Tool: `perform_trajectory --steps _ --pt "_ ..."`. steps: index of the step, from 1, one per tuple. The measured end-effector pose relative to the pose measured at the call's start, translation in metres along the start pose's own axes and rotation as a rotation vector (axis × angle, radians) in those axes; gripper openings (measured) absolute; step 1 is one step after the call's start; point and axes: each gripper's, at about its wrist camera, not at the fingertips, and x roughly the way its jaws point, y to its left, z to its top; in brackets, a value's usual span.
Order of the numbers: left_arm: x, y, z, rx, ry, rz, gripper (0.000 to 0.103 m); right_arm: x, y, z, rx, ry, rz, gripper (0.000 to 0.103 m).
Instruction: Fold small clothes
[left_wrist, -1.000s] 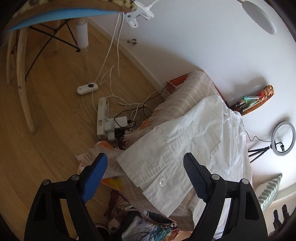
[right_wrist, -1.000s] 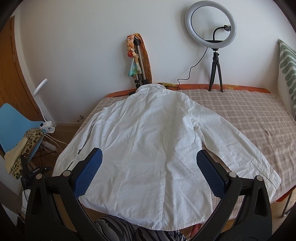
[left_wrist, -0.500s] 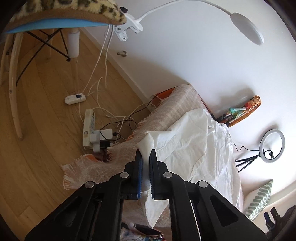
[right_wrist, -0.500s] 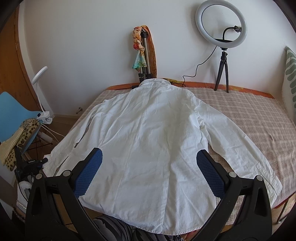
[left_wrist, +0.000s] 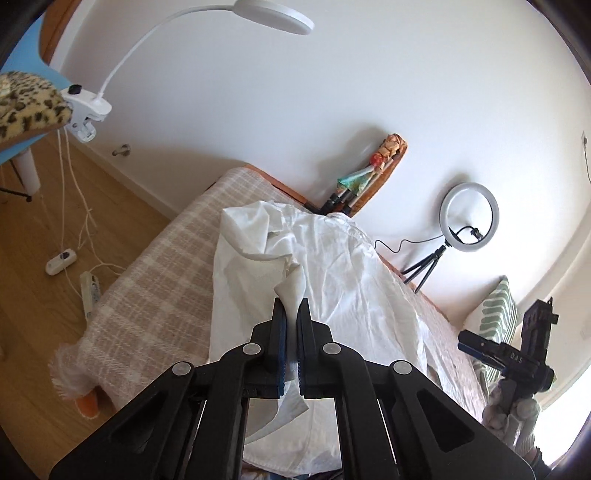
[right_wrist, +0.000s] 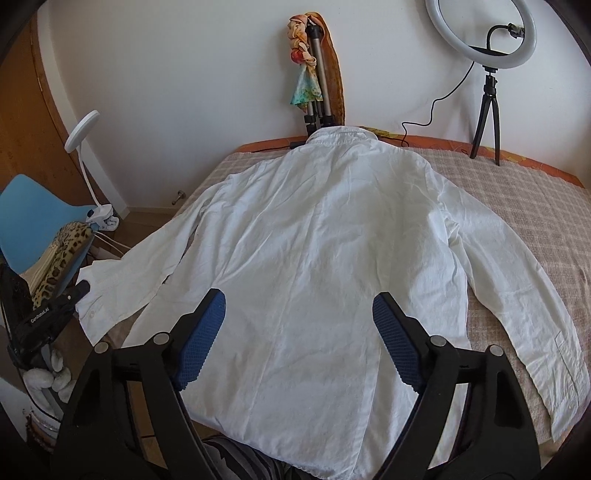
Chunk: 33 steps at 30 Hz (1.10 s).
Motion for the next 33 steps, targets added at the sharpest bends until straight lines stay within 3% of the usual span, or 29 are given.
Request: perform_trajectory --steps 6,11,13,15,17,20,25,26,27,28,33 --pt "0.012 -0.042 -0.032 0.185 0.117 -0.055 0.003 0.054 0.008 0.054 0.056 0.093 0.190 0.080" --pt "0.023 -0.047 -0.056 0.267 0.189 -0.036 0.003 0.120 0.029 0.091 0.092 0.192 0.330 0.080" --pt "0.026 -0.044 -0.062 0.276 0.212 -0.027 0.003 0.147 0.042 0.095 0.071 0.221 0.288 0.080" --pt "0.027 -0.043 -0.067 0.292 0.223 -0.012 0.003 0.170 0.052 0.093 0.059 0.258 0.263 0.066" --pt "0.028 -0.045 -0.072 0.320 0.241 -0.007 0.003 0.188 0.058 0.087 0.056 0.292 0.248 0.061" --pt "0.031 -0.050 -0.077 0.352 0.280 0.029 0.010 0.210 0.072 0.074 0.023 0.330 0.216 0.061" --pt "0.004 -0.046 -0.083 0.330 0.274 -0.007 0.017 0.222 0.092 0.057 -0.078 0.350 0.153 0.061" --pt "-0.001 -0.042 -0.082 0.318 0.258 0.012 0.022 0.223 0.094 0.056 -0.093 0.350 0.147 0.061" --pt "-0.007 -0.034 -0.080 0.285 0.243 0.025 0.034 0.225 0.096 0.054 -0.109 0.354 0.146 0.061" --pt "-0.011 -0.025 -0.079 0.243 0.229 0.029 0.040 0.224 0.100 0.052 -0.125 0.355 0.143 0.061" --pt "0.012 0.013 -0.075 0.097 0.267 0.136 0.041 0.225 0.116 0.045 -0.199 0.345 0.108 0.061"
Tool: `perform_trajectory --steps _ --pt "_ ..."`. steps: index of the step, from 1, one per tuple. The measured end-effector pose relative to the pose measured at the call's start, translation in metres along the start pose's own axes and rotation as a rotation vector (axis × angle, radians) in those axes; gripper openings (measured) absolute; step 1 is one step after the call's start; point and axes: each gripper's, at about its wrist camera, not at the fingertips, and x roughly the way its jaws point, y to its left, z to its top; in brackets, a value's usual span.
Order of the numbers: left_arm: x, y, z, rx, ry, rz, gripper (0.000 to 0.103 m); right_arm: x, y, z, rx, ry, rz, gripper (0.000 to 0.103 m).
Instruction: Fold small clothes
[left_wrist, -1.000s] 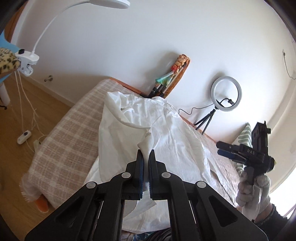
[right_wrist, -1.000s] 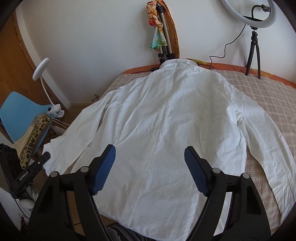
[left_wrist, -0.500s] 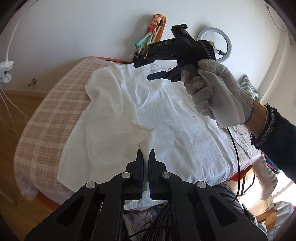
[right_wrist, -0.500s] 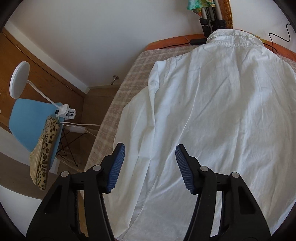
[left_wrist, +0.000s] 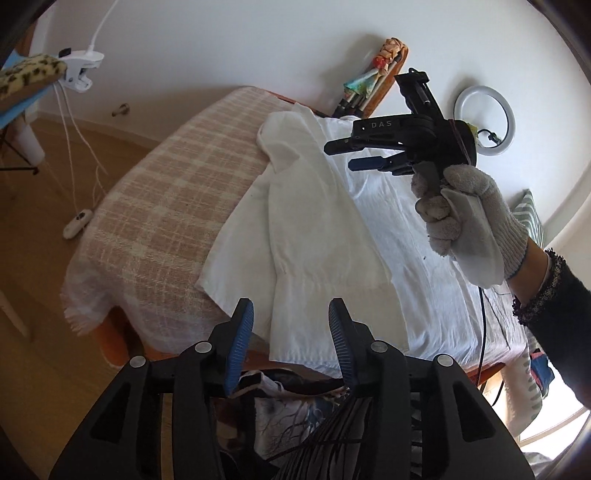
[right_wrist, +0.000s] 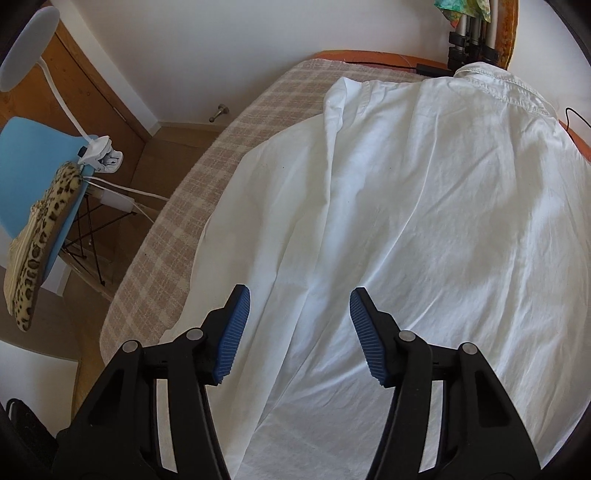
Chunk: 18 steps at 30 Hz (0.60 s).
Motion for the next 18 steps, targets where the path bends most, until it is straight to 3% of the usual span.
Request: perform_trajectory --steps 5,12,16,18 --pt "0.016 -0.007 -0.006 0.036 0.021 0.029 0.041 -0.016 0.013 -0.003 -0.051 -0.024 -0.011 0.061" --pt "0.009 -0.008 -0.007 0.042 -0.019 0.077 0.034 -0.018 0.052 0.011 -0.114 -0.018 0.035 0.061" --pt "-0.006 0.001 0.004 0.036 -0.101 0.128 0.038 0.005 0.069 0.030 -0.109 0.010 -0.027 0.061" --pt "-0.006 0.007 0.010 0.039 -0.104 0.151 0.040 0.021 0.073 0.039 -0.103 0.041 -0.084 0.061"
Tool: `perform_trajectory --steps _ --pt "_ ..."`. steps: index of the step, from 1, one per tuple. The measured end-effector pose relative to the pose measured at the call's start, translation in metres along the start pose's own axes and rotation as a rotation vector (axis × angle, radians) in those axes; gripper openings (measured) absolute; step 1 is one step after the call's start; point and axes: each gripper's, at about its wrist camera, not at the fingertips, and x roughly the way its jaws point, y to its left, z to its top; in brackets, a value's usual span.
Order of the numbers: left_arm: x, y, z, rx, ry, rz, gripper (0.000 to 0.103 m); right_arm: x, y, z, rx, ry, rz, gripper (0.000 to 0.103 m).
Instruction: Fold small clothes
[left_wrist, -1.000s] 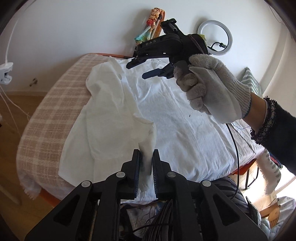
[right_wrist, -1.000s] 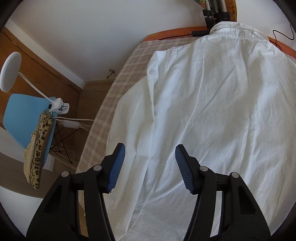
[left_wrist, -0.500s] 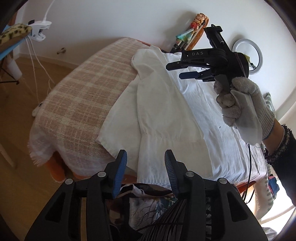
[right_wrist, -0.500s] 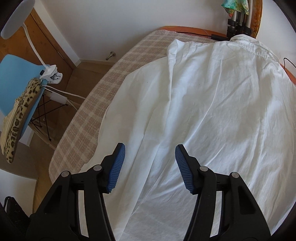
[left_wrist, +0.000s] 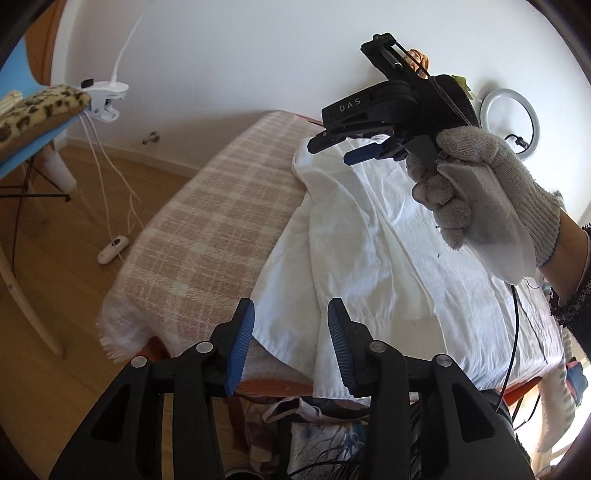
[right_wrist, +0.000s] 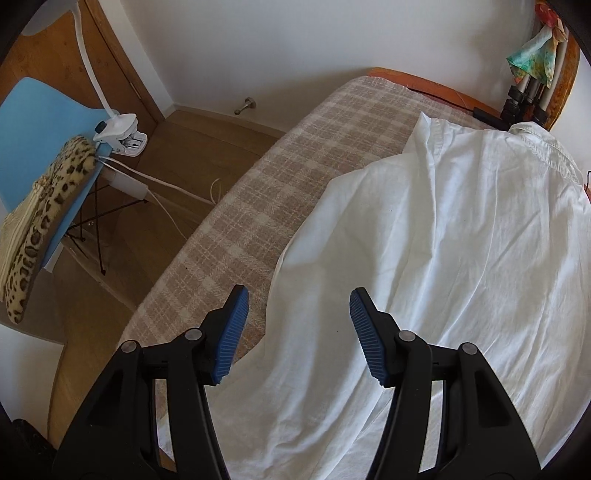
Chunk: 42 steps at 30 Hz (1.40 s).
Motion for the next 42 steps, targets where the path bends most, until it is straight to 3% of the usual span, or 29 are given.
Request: perform_trajectory --steps 4,8,10,12,14,17,19,20,23,27,28,29,30,33,36,42 --pt "0.021 0.007 0.005 -0.005 0.074 -0.042 0.043 0.028 0.007 0.015 0.002 0.063 -0.101 0.061" --pt "0.026 0.004 0.004 0.021 0.080 -0.058 0.049 0.044 0.012 0.018 -0.014 0.101 -0.160 0.060" --pt "0.028 0.006 0.005 0.015 0.080 -0.068 0.049 0.045 0.011 0.017 -0.018 0.093 -0.156 0.050" --pt "0.029 0.009 0.005 0.004 0.076 -0.077 0.049 0.043 0.008 0.018 -0.005 0.085 -0.151 0.028" --pt "0.032 0.013 0.008 -0.012 0.074 -0.101 0.048 0.042 0.000 0.022 0.018 0.085 -0.136 0.014" --pt "0.034 0.014 0.008 0.006 0.075 -0.114 0.040 0.039 -0.013 0.026 0.082 0.092 -0.065 0.012" --pt "0.035 0.012 0.006 0.022 0.092 -0.121 0.009 0.035 -0.014 0.027 0.084 0.090 -0.036 0.012" --pt "0.035 0.013 0.005 0.016 0.092 -0.130 0.007 0.032 -0.014 0.028 0.091 0.083 -0.021 0.015" --pt "0.032 0.016 0.004 -0.012 0.080 -0.154 0.005 0.023 -0.013 0.032 0.122 0.053 0.040 0.065" --pt "0.027 0.018 0.002 -0.040 0.067 -0.196 0.003 0.029 0.007 0.036 0.060 0.063 0.005 0.067" --pt "0.026 0.016 0.002 -0.035 0.066 -0.197 0.003 0.033 0.012 0.035 0.038 0.070 -0.025 0.066" --pt "0.024 0.014 0.002 -0.030 0.064 -0.201 0.003 0.037 0.017 0.033 0.017 0.075 -0.057 0.056" --pt "0.022 0.013 0.002 -0.029 0.063 -0.208 0.003 0.043 0.018 0.033 0.002 0.087 -0.086 0.038" --pt "0.017 0.008 0.004 -0.027 0.057 -0.231 0.003 0.045 0.015 0.029 -0.001 0.070 -0.100 0.014" --pt "0.011 0.001 0.005 -0.026 0.048 -0.249 0.002 0.040 -0.002 0.029 0.071 0.068 -0.027 0.006" --pt "-0.001 -0.017 0.011 0.008 0.025 -0.282 0.002 0.005 -0.033 0.023 0.186 -0.022 0.124 0.004"
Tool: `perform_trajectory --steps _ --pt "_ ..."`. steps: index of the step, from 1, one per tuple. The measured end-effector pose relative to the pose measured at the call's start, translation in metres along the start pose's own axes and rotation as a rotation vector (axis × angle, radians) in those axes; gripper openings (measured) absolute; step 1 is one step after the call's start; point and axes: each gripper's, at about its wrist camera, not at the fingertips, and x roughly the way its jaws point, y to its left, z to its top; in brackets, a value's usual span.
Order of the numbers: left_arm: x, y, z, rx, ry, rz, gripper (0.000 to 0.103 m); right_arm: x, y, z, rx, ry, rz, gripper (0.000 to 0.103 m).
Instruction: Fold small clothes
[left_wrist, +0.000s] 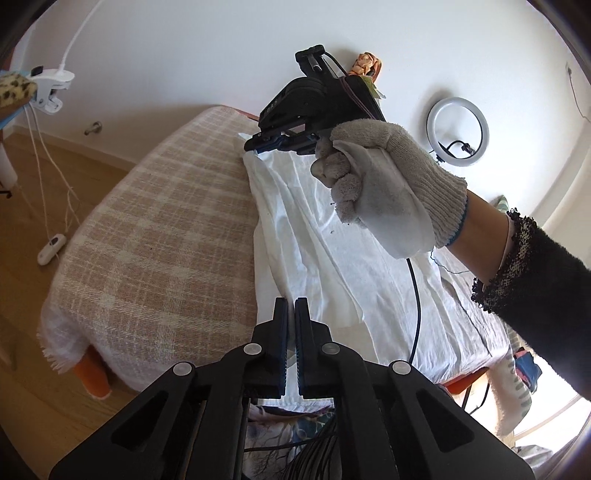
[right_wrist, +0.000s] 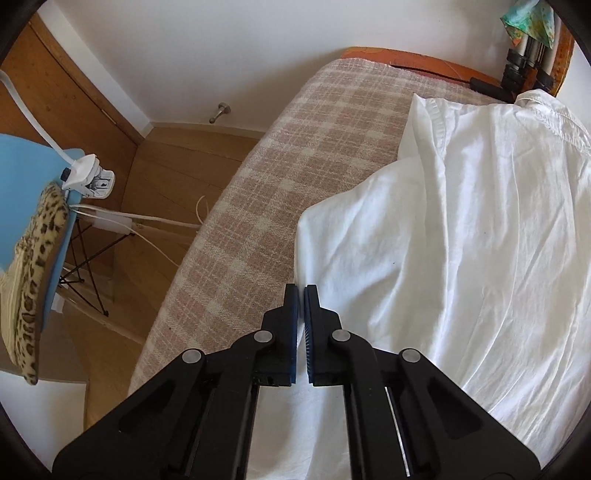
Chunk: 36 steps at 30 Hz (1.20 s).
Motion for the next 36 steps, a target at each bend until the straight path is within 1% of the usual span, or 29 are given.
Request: perform_trajectory --steps 5,8,12,16,19,25,28,30,31,33,36 --pt "0.002 -0.021 0.002 0.049 0.006 -0.033 0.002 -0.040 -0.028 -0.008 0.058 -0.066 0.081 0.004" --pt "0.006 -0.038 0.002 0.085 0.015 -0.054 0.002 -0.062 -0.053 -0.015 0.108 -0.099 0.107 0.004" --pt "0.014 -0.060 -0.002 0.123 0.035 -0.086 0.002 -0.083 -0.088 -0.031 0.157 -0.129 0.105 0.004" --pt "0.030 -0.078 -0.009 0.155 0.077 -0.099 0.002 -0.093 -0.116 -0.043 0.181 -0.147 0.079 0.004" --pt "0.042 -0.087 -0.015 0.161 0.109 -0.106 0.002 -0.093 -0.138 -0.048 0.214 -0.135 0.059 0.004" --pt "0.061 -0.101 -0.026 0.179 0.160 -0.107 0.002 -0.085 -0.167 -0.053 0.245 -0.118 -0.001 0.004" --pt "0.068 -0.106 -0.031 0.203 0.179 -0.097 0.002 -0.077 -0.172 -0.053 0.236 -0.110 -0.015 0.004" --pt "0.071 -0.108 -0.033 0.209 0.197 -0.107 0.002 -0.072 -0.173 -0.053 0.225 -0.109 -0.028 0.004" --pt "0.072 -0.110 -0.033 0.216 0.203 -0.105 0.007 -0.070 -0.173 -0.052 0.225 -0.106 -0.036 0.004" --pt "0.073 -0.113 -0.034 0.227 0.226 -0.104 0.011 -0.064 -0.175 -0.052 0.230 -0.095 -0.054 0.004" --pt "0.067 -0.121 -0.033 0.231 0.234 -0.109 0.011 -0.059 -0.176 -0.053 0.221 -0.086 -0.090 0.004"
